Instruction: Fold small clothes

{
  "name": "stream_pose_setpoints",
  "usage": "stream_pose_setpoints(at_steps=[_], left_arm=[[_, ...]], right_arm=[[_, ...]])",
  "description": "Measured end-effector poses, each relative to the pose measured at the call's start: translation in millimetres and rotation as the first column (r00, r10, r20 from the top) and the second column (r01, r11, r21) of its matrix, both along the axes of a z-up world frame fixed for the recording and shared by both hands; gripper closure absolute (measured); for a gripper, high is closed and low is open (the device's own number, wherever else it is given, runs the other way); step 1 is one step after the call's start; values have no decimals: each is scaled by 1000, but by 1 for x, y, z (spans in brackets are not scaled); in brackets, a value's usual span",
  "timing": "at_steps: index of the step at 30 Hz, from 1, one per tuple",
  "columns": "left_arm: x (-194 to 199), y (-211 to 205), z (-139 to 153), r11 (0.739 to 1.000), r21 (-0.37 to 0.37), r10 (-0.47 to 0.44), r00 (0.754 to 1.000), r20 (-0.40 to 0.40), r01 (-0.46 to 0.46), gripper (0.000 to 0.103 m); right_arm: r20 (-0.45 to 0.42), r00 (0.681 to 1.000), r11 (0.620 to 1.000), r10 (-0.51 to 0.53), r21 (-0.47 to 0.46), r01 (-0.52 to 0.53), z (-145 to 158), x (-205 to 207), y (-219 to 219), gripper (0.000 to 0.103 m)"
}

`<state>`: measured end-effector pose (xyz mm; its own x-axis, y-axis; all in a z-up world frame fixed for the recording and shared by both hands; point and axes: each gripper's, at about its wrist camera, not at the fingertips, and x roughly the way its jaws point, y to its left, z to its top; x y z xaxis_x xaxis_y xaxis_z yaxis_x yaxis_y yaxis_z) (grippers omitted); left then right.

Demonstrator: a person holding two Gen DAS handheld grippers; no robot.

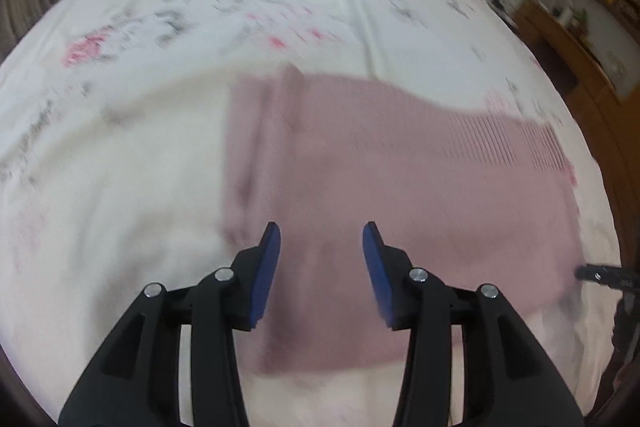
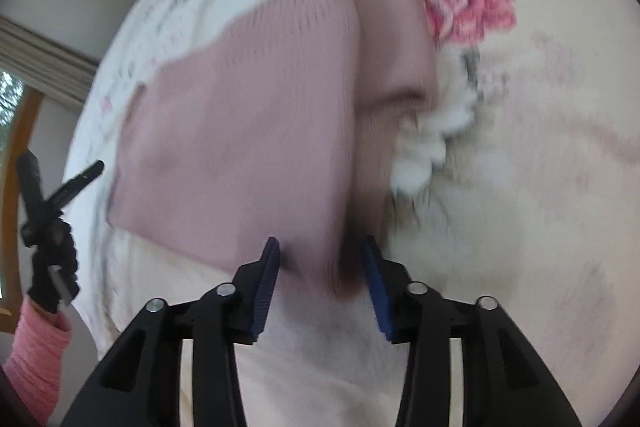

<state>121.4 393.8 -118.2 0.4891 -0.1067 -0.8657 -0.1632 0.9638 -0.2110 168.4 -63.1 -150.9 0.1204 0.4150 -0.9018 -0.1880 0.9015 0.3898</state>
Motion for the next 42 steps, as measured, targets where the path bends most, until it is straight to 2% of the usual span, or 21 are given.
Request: stream_pose_setpoints(at_steps=[1, 4, 6, 9, 14, 19, 21, 23, 25, 28, 33, 42], left_arm=[[-3, -9, -4, 1000, 6, -17, 1000, -13, 17, 58], [-6, -23, -16, 999, 32, -41, 998, -52, 43, 58], [-6, -25, -24, 998, 34, -42, 997, -72, 45, 58], [-5, -21, -39, 999, 34, -26, 993, -113, 30, 58], [-5, -16, -47, 1000, 11, -14, 993, -115, 15, 58], [-5, -17, -48, 1000, 19, -19, 993, -116, 21, 58], [-2, -19, -44, 1000, 24, -15, 993, -121, 18, 57], [1, -23, -37, 999, 24, -19, 994, -107, 22, 56], [10, -32, -25, 999, 26, -39, 997, -74, 41, 50], [25, -43, -18, 998, 21, -58, 997, -56, 59, 47], [51, -53, -20, 998, 22, -59, 997, -44, 60, 47], [77, -48, -44, 1000, -13, -28, 996, -86, 27, 47]], right_arm=[[-7, 1000, 1000, -5, 19, 5, -1, -1, -1, 87], [12, 999, 995, -46, 90, 45, 11, -3, -11, 92], [25, 998, 993, -56, 105, 53, 17, -3, -15, 93], [11, 999, 998, -44, 42, 43, 9, -7, -16, 94], [-21, 998, 998, -64, 22, 64, -17, -9, -19, 94], [-17, 998, 999, -52, 14, 53, -19, -6, -16, 93], [-13, 998, 997, -53, 52, 54, -11, -4, -17, 85], [12, 997, 993, -73, 97, 72, 0, 1, -22, 67], [46, 993, 987, -109, 125, 103, 11, 9, -30, 37], [57, 988, 979, -143, 154, 133, 15, 26, -42, 35], [11, 984, 960, -178, 222, 171, -3, 62, -54, 32], [-30, 987, 942, -155, 297, 157, -31, 98, -49, 30]])
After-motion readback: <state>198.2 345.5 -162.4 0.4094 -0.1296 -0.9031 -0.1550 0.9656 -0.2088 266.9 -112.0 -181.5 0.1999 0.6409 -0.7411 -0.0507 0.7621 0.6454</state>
